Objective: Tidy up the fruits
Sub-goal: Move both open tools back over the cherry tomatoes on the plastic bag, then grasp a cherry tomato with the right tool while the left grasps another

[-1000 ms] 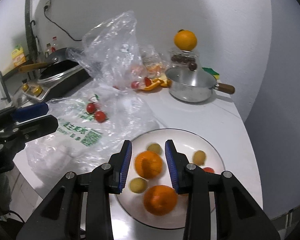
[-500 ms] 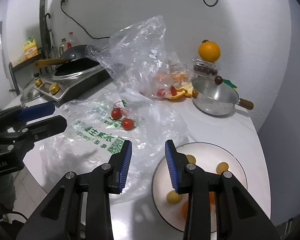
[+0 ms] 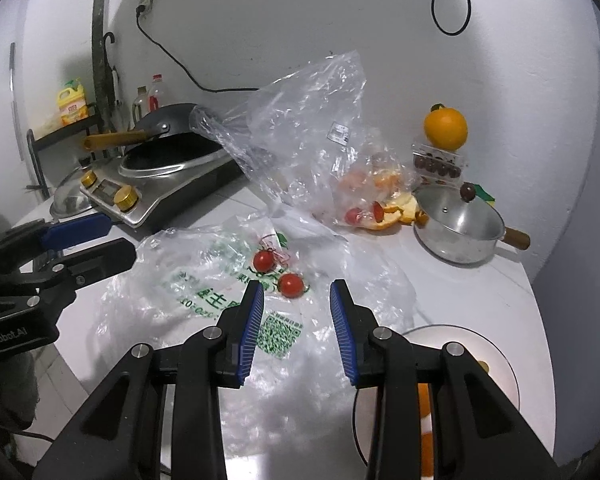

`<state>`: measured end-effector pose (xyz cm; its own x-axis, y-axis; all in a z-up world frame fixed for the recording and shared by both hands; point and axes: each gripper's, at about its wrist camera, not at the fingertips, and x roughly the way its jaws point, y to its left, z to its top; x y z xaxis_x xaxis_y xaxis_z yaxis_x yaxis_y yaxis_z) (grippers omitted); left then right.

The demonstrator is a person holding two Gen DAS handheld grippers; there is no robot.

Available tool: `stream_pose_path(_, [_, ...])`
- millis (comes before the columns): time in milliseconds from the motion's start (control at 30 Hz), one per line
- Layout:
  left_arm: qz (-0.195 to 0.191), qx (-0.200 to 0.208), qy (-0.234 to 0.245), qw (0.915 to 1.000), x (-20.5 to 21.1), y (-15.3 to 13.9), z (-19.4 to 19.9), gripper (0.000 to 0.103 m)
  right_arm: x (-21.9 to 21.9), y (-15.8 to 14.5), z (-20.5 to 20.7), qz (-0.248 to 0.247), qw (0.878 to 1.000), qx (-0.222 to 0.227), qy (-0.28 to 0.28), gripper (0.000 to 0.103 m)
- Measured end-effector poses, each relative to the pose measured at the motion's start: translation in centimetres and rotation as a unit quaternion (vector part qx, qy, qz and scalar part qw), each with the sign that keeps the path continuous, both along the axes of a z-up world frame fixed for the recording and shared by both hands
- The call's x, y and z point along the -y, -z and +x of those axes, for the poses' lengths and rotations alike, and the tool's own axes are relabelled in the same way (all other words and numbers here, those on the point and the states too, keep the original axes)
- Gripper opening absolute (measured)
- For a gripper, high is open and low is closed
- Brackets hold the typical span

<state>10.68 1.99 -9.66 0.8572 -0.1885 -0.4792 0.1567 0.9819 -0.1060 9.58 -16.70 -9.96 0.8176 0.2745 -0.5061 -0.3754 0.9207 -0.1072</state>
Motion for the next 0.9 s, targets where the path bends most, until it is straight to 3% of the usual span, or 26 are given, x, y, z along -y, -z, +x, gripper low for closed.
stream_pose_path(333, [0.006, -0.005, -0.012, 0.9999, -2.2, 0.5, 2.1, 0.062, -1.4, -0.6, 2.5, 0.007, 1.000, -0.001, -0.002, 0.037])
stream_pose_path(567, [0.011, -0.030, -0.013, 0.9994, -3.3, 2.1, 4.8, 0.062, -2.7, 1.4, 5.8, 0.029, 0.998, -0.057, 0.009, 0.037])
stream_pose_path(900, [0.013, -0.051, 0.004, 0.9986, -3.6, 4.2, 7.3, 0.062, -4.1, 4.1, 9.0, 0.029, 0.995, -0.091, 0.016, 0.036])
